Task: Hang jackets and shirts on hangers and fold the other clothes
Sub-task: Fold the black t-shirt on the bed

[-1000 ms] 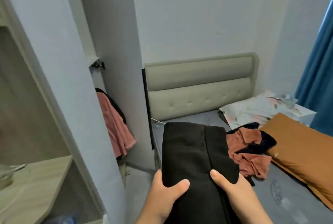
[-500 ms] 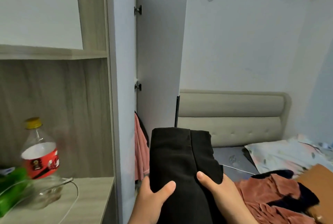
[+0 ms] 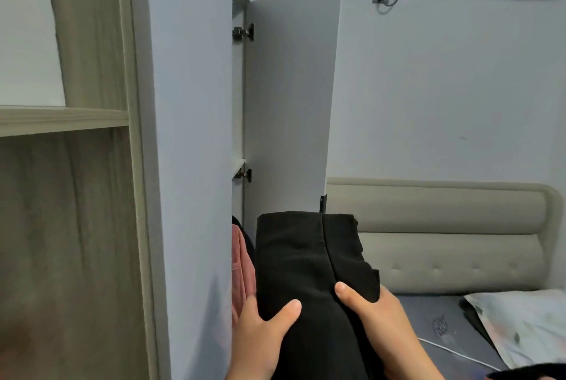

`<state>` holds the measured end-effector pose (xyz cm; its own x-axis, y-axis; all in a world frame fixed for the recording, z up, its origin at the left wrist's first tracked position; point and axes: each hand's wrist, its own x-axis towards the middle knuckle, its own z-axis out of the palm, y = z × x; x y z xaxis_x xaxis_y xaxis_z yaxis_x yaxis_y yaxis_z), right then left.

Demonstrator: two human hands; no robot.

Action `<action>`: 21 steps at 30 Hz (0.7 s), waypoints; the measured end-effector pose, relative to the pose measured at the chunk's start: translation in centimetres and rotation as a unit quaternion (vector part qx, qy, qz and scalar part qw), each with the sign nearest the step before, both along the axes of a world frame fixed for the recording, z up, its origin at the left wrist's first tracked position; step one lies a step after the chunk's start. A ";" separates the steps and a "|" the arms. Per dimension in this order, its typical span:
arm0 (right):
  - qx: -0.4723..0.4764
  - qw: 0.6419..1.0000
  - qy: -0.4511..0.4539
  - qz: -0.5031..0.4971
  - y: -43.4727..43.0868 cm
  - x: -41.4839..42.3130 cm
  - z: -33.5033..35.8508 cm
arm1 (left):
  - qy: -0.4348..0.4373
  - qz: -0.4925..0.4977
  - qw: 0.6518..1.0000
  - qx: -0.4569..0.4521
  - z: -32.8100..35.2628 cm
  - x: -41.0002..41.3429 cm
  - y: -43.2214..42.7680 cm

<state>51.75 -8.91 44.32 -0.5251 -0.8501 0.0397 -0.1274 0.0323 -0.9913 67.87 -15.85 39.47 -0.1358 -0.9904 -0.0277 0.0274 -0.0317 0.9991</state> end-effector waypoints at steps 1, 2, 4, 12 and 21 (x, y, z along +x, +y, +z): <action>0.005 1.000 0.008 0.005 -1.8 -1.2 0.4 | -0.013 0.013 1.000 0.003 0.0 -1.2 -1.8; 0.008 1.000 0.016 0.011 -3.8 -2.4 0.6 | -0.013 0.014 1.000 0.007 0.1 -2.4 -3.7; 0.016 0.999 0.030 0.020 -7.9 -4.9 1.2 | -0.001 0.027 1.000 0.006 0.7 -4.4 -7.5; -0.017 0.993 0.107 0.042 -21.5 -9.4 3.9 | -0.052 0.088 0.992 -0.078 6.3 -8.4 -18.9; -0.124 0.989 0.043 0.068 -32.7 -8.8 11.0 | 0.037 0.182 0.968 -0.167 12.9 -9.2 -28.2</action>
<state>42.93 -41.56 55.31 -0.3921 -0.8713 0.2950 -0.1985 -0.2330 -0.9520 58.64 -44.04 52.34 0.2354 -0.9245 0.2998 0.0473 0.3190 0.9466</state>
